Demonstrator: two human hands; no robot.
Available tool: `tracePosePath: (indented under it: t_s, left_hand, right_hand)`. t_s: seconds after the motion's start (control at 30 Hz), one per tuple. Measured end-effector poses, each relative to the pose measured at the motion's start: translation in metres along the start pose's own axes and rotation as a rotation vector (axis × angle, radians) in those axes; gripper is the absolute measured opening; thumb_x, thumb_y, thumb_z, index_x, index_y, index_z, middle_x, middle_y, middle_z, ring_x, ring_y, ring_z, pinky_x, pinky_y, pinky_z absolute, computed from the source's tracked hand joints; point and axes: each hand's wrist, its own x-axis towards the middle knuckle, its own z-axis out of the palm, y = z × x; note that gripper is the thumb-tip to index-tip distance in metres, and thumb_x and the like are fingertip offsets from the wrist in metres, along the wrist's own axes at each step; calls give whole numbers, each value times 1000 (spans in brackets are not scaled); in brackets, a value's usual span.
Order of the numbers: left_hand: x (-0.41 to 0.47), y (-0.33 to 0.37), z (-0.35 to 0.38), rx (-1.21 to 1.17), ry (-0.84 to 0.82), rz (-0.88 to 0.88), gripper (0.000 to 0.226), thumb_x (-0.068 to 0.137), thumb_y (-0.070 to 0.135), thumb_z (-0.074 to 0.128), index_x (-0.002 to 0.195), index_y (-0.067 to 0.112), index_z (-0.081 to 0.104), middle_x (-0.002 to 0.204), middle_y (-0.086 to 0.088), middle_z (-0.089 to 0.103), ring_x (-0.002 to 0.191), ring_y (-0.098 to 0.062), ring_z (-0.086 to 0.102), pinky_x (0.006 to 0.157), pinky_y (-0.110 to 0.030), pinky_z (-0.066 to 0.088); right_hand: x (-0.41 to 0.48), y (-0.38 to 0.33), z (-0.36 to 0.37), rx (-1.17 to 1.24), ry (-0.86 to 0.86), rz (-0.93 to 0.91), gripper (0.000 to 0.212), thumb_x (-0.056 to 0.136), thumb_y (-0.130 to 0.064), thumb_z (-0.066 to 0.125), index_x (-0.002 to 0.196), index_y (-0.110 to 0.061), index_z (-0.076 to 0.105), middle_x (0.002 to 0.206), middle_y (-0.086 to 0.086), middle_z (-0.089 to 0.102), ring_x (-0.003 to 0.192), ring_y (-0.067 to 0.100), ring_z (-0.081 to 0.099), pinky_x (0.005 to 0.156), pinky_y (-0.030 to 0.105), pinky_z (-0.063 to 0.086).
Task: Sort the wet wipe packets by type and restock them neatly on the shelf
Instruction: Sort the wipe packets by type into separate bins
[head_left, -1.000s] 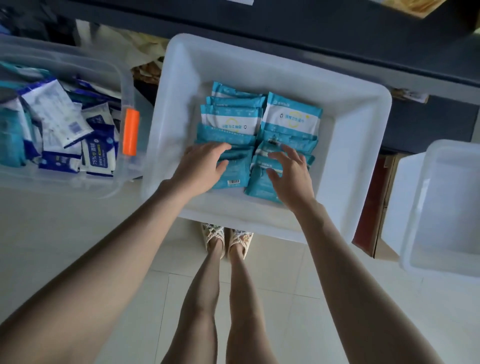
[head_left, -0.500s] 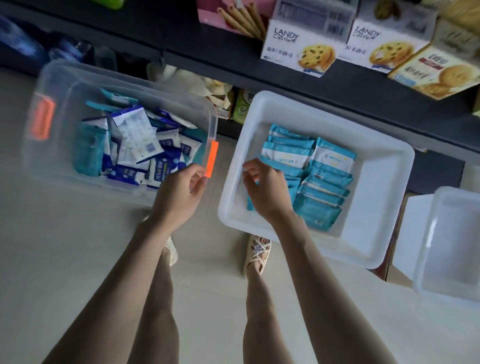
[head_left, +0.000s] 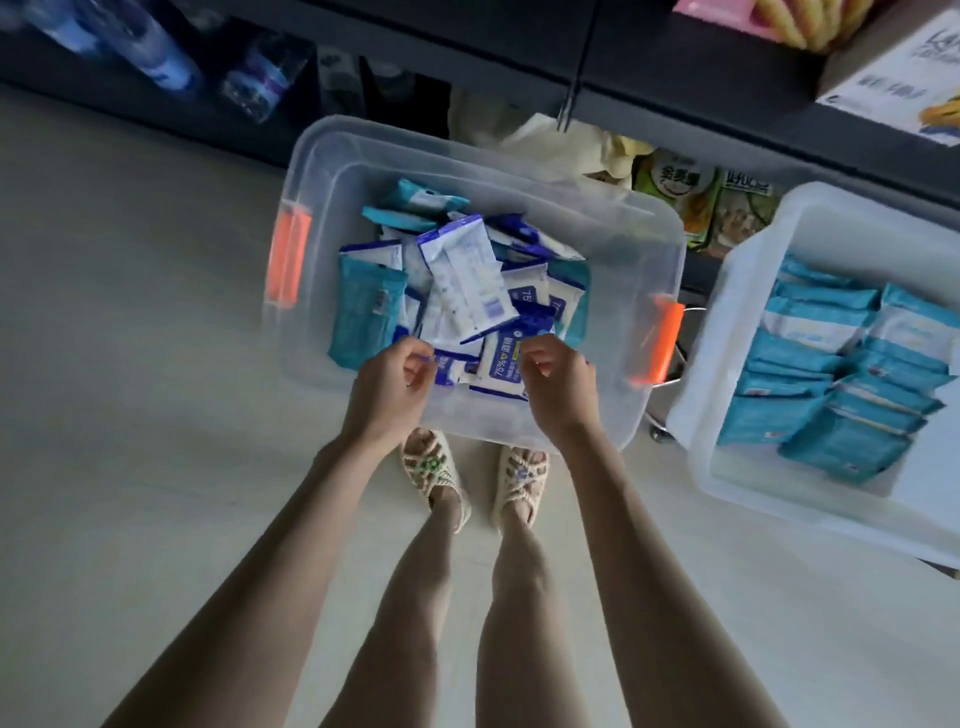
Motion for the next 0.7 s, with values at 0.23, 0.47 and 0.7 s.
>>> tracePosePath:
  t_s: [0.23,0.47,0.7]
  left_hand:
    - [58,-17,23,-95,0,-61,31,89,17,63,116,4,55,117,-10,62,106,-20,59,89,-29,49]
    - [100,-18,50,-79,98,-173,49,77,47,71,105,9,57,105,-6,64,93,-22,62,81,-43,54]
    - [102,-7,46,-152,41,-255,37,82,41,70,94,9,55,97,-8,64,80,-22,59,58,-23,44]
  right_hand:
    - [56,-2,43,62,82,54,40,88,-19,63,126,-9,55,122,9,61,114,27,54,96,38,44]
    - [97,-4,65,40,83,90,44,77,-45,72,109,-17,61,111,4,61,109,26,49,97,45,39]
    - [90,0,48,347,-20,172,15,84,-19,71,77,-9,64,60,-5,58,52,7,49,54,21,42]
